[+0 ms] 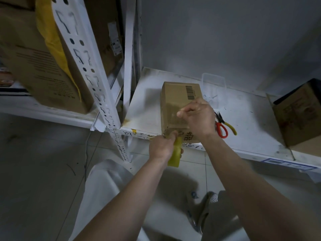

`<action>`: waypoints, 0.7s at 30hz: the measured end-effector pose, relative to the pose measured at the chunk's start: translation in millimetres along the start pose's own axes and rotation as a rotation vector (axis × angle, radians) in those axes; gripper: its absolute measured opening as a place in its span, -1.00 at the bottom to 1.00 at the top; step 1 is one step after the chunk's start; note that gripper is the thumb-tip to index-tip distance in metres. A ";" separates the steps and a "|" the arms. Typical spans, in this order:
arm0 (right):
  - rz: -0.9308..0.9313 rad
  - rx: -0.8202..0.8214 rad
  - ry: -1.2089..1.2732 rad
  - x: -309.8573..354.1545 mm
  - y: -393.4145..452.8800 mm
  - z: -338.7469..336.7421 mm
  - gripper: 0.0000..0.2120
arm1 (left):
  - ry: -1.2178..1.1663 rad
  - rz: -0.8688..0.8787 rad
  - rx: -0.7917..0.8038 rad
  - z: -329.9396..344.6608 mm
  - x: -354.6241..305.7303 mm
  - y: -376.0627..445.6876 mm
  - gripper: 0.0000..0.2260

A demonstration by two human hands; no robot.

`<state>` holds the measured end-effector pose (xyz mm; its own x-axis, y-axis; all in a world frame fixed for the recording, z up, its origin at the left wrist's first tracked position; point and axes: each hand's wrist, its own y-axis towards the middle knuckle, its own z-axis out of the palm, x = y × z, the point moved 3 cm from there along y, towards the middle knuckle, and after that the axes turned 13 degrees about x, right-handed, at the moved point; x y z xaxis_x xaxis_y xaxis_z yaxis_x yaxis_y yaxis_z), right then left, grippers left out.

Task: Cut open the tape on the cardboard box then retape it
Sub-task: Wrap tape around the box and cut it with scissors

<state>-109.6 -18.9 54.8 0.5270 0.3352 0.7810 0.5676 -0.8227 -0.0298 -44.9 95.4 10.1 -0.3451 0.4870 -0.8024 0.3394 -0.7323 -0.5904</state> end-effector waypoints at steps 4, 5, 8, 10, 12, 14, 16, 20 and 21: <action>0.082 0.116 -0.081 -11.7 22.1 2.3 -0.84 | -0.134 0.052 0.122 10.6 6.5 1.2 -0.79; 0.103 0.154 -0.079 -14.5 27.0 4.8 -0.88 | -0.135 0.052 0.118 11.2 8.8 3.1 -0.83; 0.129 0.229 -0.108 -19.4 36.7 14.3 -0.87 | -0.143 0.035 0.059 11.6 12.7 7.8 -0.84; 0.130 0.232 -0.174 -22.9 40.6 20.0 -0.81 | -0.147 0.004 0.017 11.6 14.4 10.1 -0.82; 0.135 0.219 -0.208 -26.1 42.7 23.0 -0.79 | -0.146 -0.013 0.000 12.4 16.1 12.9 -0.80; 0.137 0.214 -0.217 -27.9 44.0 23.7 -0.79 | -0.146 -0.019 -0.011 13.8 16.7 14.0 -0.79; 0.129 0.212 -0.221 -28.5 45.4 23.7 -0.87 | -0.156 -0.019 -0.018 15.0 16.9 15.6 -0.79; 0.121 0.200 -0.245 -27.3 47.0 24.4 -0.91 | -0.156 -0.015 -0.036 13.8 16.9 17.2 -0.78; 0.119 0.199 -0.253 -26.5 46.9 24.6 -0.91 | -0.156 -0.018 -0.039 13.3 17.4 17.6 -0.78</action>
<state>-81.3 -55.1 17.4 0.7232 0.3659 0.5858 0.5915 -0.7659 -0.2520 -56.6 84.7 -13.1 -0.4824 0.4175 -0.7700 0.3649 -0.7034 -0.6100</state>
